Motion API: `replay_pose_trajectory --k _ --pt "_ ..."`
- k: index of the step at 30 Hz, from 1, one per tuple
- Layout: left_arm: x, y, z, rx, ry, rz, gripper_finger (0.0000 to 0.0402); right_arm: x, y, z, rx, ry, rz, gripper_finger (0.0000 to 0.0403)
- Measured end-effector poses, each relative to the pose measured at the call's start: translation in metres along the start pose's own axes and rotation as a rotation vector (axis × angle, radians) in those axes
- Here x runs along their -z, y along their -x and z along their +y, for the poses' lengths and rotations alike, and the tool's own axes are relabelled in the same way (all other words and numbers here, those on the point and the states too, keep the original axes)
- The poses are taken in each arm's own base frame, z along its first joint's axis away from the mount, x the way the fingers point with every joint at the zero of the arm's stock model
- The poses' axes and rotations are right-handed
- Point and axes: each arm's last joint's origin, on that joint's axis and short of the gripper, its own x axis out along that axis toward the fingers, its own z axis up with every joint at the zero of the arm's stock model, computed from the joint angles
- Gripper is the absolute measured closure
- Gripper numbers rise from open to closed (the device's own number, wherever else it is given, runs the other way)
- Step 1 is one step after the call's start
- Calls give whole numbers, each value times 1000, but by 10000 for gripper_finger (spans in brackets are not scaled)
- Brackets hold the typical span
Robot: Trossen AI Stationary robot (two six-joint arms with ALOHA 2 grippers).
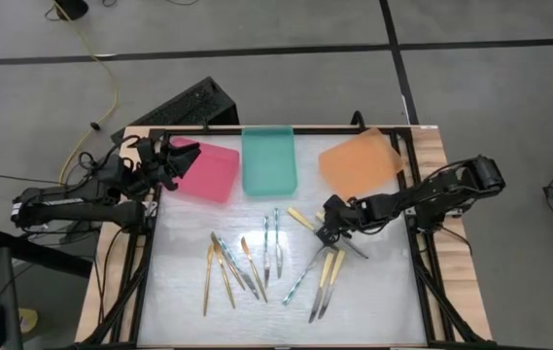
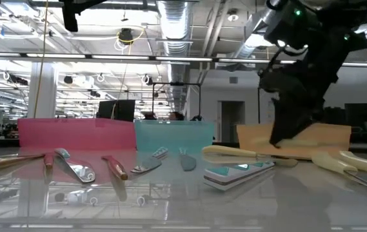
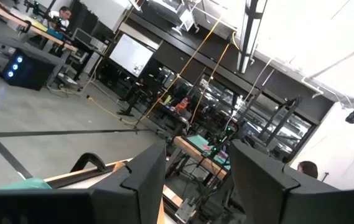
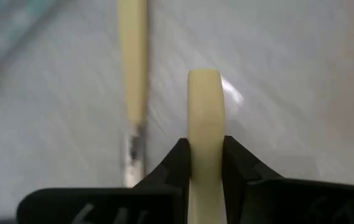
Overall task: Sort silverware by color (type)
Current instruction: Put the yellow knife into the orange bin
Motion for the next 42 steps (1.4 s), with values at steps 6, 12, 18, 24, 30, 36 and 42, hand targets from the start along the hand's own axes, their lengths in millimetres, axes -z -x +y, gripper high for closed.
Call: replay_pose_trajectory --k 6,12,18,24,30,36,42 --pt "0 0 0 0 0 1 237 -10 13 -2 -30 -26 -60 342" --pt "0 0 0 -1 0 0 237 -25 34 -8 -74 -74 -162 342" --pt "0 0 0 -1 0 0 237 -46 61 -24 -93 -128 -304 342" --pt "0 0 0 0 0 -1 237 -65 82 -43 -99 -147 -433 342" --pt "0 0 0 0 1 -1 237 -83 95 -63 -52 -135 -550 342" --pt "0 0 0 0 2 -1 237 -97 101 -86 72 -30 -615 342" --pt "0 0 1 -17 3 -10 237 -108 102 -104 191 209 -631 342"
